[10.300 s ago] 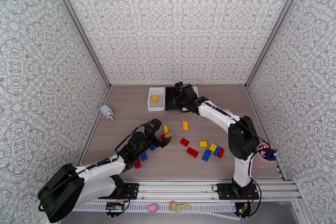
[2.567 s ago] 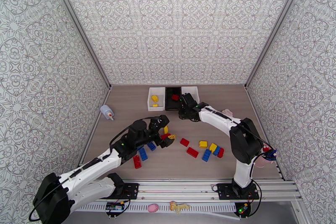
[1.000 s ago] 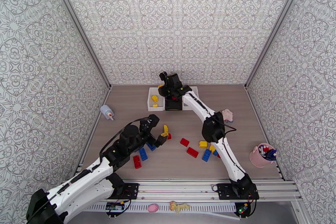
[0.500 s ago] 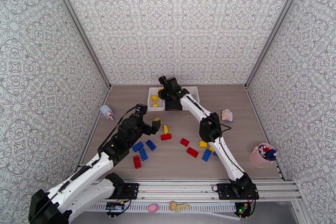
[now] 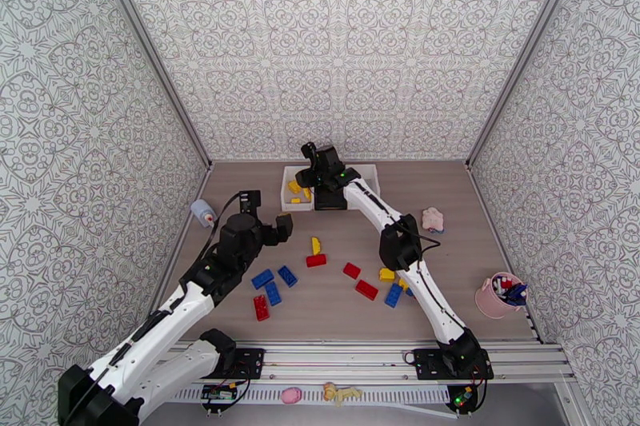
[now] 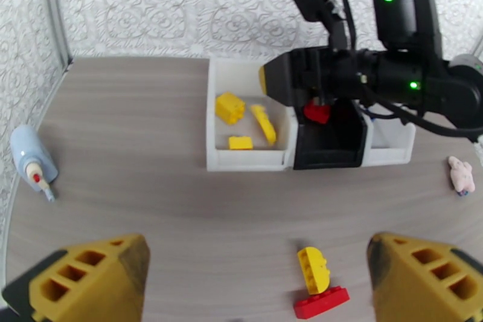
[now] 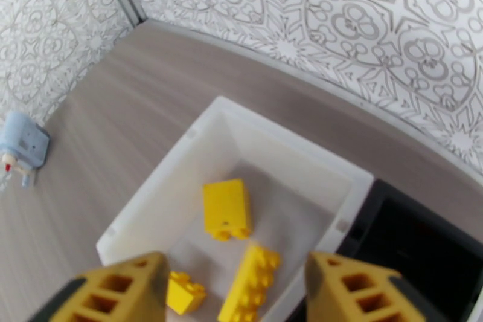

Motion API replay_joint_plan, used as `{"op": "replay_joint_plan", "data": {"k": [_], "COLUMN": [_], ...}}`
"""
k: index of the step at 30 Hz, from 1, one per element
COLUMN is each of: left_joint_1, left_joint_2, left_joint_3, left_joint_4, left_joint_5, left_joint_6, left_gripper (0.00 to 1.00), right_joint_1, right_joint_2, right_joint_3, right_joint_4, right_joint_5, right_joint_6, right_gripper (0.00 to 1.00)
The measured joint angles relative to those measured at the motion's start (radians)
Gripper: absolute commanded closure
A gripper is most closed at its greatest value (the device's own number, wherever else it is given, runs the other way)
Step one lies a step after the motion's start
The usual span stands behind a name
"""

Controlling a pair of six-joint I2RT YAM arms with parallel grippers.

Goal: Sort the legos into containers by color

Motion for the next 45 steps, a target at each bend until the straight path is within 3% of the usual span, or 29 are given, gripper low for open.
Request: {"op": "replay_joint_plan", "data": {"k": [5,11,17,25,37,42,45], "left_joint_1": [0.002,0.010,0.051,0.101,0.138,0.140,0.140], "left_joint_2": [0.069,0.148,0.215,0.266,0.405,0.453,0.476], "left_joint_3": [0.063,0.088,0.091,0.051,-0.021,-0.035,-0.036], "left_joint_4": [-0.155,-0.361,-0.518,-0.554,-0.515,-0.488,-0.471], "left_joint_5": [-0.097,-0.122,-0.060,0.087,0.198,0.210,0.220], "left_joint_6": [-0.133,-0.356,-0.513,-0.576,-0.576,-0.571,-0.566], "left_gripper": [0.00,0.00,0.00,0.03,0.07,0.15,0.24], "right_joint_1": [0.000,0.000,0.000,0.027,0.050,0.050,0.050], "right_joint_2": [-0.046,-0.300,-0.583,-0.853,-0.964,-0.964,-0.965], "right_joint_3": [-0.064,-0.426,-0.795,-1.143,-1.263,-1.263,-1.263], "right_joint_4": [0.010,0.113,0.264,0.347,0.324,0.324,0.323], "right_joint_5": [-0.019,-0.062,-0.093,-0.143,-0.134,-0.126,-0.119], "right_joint_6": [0.001,-0.003,-0.009,-0.087,-0.206,-0.212,-0.213], "right_gripper": [0.13,0.06,0.04,0.01,0.01,0.00,0.00]}}
